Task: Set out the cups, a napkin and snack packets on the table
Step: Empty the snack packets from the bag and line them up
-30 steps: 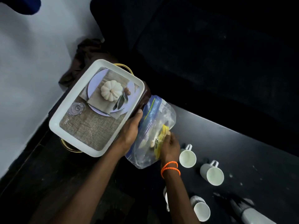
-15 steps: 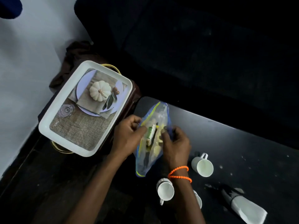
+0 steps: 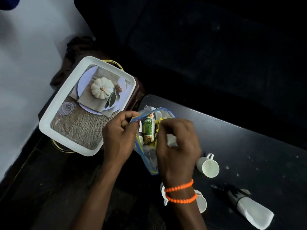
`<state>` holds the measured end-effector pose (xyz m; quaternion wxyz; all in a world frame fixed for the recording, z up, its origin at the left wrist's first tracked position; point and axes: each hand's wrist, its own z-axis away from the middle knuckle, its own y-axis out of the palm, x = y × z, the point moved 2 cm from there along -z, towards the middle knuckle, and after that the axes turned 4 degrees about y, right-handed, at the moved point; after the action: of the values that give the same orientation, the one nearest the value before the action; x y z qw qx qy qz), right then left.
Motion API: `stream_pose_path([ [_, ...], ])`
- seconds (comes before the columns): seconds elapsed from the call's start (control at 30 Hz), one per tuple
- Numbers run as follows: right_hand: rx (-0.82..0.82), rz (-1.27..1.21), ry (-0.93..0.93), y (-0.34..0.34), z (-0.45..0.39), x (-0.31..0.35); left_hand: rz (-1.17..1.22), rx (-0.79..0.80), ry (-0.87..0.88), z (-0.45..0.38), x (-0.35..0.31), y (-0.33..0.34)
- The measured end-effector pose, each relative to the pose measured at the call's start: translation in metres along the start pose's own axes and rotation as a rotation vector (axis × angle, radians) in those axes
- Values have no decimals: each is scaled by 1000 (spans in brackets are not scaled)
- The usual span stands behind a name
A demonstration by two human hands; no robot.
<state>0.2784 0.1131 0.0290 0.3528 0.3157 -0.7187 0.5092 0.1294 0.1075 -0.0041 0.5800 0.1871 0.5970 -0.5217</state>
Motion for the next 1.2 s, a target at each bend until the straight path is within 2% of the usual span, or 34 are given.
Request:
stream_pose_path([
  [0.03,124,45,72,14,-4,-7,-3,0,6,0,1,0],
  [0.13,532,480,484,60,-10,-52,-20,-3,31,-1,-1,0],
  [0.2,633,556,676,78,-12,-75,-24,-1,28,-2,-1,1],
  [0.27,633,535,697,88,-12,-86,-15,-6,18,-4,1,2],
  [0.37,610,501,597,87,-13,-81,-2,-22,16,-6,3,1],
  [0.43,600,475,470,77,-16,-62,5,-63,8,-8,7,-2],
  [0.5,564,463,257,59,-14,-29,22,-103,-31,-11,13,-6],
  [0.6,416,216,11,11,-7,28,45,-136,-73,-18,18,-14],
  [0.67,288,11,-29,-28,-13,47,75,-150,-103,-24,22,-19],
  [0.77,79,-106,61,-72,-44,30,88,-169,-131,-31,24,-26],
  [0.9,-130,-129,332,-68,-90,-49,101,-162,-135,-33,25,-29],
  [0.97,-110,-116,498,-42,-96,-99,97,-153,-135,-31,24,-28],
  [1.1,54,-69,790,22,-77,-166,81,-130,-117,-23,21,-22],
  [1.17,176,103,863,38,-65,-177,75,-108,-107,-20,22,-19],
  [1.2,187,178,872,40,-61,-179,81,-102,-99,-19,22,-18],
])
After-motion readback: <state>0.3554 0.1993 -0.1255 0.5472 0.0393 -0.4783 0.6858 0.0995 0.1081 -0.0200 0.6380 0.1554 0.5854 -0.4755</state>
